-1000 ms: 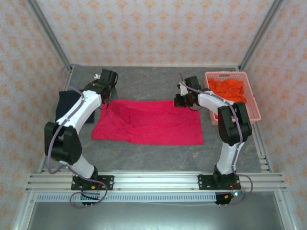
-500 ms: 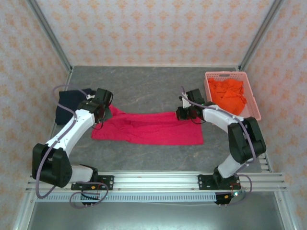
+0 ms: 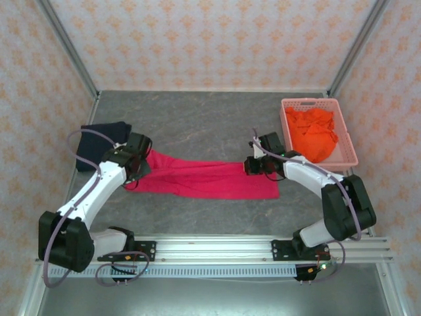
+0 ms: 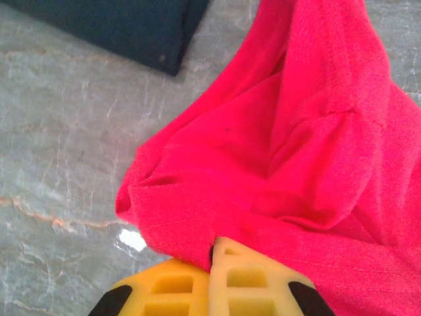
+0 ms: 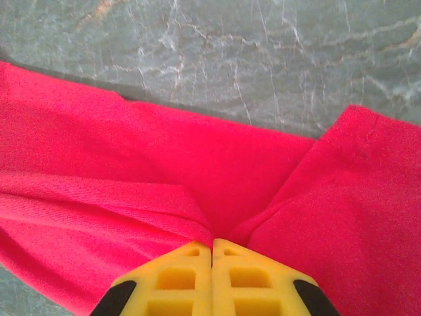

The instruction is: Fold and stack the t-shirts

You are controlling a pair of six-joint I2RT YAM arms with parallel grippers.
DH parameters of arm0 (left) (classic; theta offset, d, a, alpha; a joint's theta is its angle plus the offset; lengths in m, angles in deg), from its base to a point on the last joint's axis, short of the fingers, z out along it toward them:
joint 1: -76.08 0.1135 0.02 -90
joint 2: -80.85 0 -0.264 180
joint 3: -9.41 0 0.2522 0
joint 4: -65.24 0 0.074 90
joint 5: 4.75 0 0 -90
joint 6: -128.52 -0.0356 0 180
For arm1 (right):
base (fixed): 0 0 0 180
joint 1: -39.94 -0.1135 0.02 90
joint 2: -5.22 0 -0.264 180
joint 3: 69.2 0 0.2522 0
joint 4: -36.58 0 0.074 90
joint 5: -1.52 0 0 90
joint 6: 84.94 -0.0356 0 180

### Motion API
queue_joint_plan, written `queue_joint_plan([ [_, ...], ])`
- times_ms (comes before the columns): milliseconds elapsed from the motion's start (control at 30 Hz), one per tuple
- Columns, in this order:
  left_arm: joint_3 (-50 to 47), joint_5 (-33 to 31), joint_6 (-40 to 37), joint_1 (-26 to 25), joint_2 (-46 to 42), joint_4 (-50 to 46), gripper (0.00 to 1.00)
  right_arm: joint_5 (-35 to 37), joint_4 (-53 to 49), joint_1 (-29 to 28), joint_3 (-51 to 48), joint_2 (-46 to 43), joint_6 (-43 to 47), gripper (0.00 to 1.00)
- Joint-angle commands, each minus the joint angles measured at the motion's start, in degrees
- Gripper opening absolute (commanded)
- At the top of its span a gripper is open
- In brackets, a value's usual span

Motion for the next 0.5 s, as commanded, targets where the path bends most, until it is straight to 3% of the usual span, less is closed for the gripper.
queue_joint_plan([
  [0, -2.94, 0.91, 3.96, -0.16, -1.73, -2.73, 0.0, 1.31, 1.15, 0.01, -1.49, -1.13, -1.13, 0.0],
  [467, -0.06, -2.0, 3.68, 0.02, 6.13, 5.11, 0.0, -0.33, 2.63, -0.11, -3.31, -3.01, -1.56, 0.0],
])
